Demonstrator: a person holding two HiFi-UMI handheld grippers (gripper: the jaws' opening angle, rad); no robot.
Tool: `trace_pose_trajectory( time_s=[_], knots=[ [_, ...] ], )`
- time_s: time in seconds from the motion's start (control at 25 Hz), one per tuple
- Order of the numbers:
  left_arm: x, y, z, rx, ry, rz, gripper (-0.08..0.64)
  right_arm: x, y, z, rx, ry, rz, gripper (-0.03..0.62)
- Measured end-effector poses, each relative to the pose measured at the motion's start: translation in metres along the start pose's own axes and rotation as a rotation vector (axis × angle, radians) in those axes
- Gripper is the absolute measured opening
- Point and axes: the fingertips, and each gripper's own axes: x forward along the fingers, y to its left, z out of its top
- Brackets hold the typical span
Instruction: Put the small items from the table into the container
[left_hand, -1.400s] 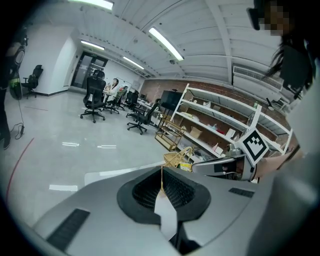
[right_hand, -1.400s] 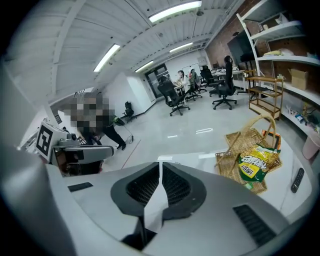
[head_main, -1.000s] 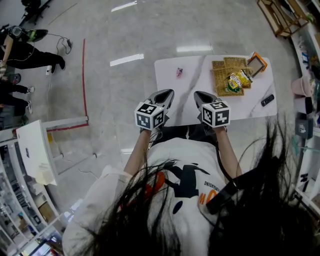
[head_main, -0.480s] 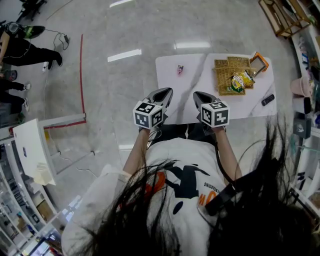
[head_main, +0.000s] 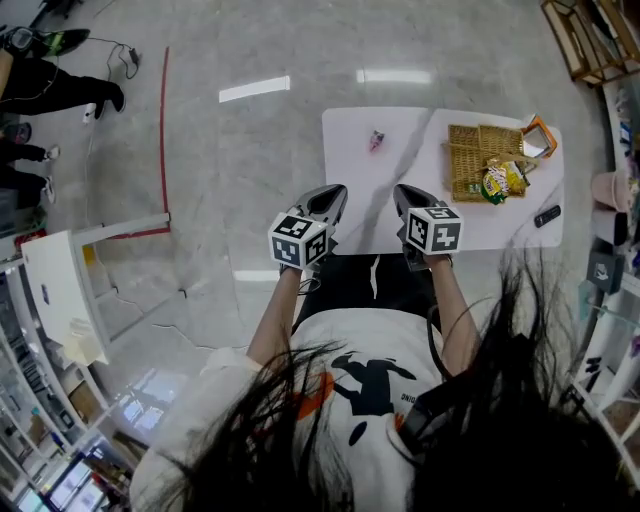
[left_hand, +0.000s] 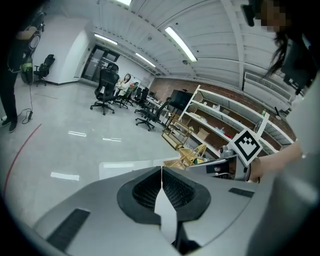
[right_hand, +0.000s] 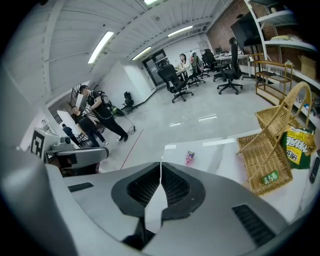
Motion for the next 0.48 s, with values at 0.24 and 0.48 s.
trace_pose_trajectory(
  time_s=[0.24, 0.48],
  knots=[
    [0.017, 0.027, -0.012, -0.017, 0.013, 0.021, 0.006, 0.057, -0.031, -0.002, 0.108, 0.026, -0.028, 0.02],
    [0.043, 0.054, -0.027, -0.066, 0.012, 0.042, 0.006, 0.117, -0.064, -0.009, 0.18, 0.067, -0.026, 0.02]
  ],
)
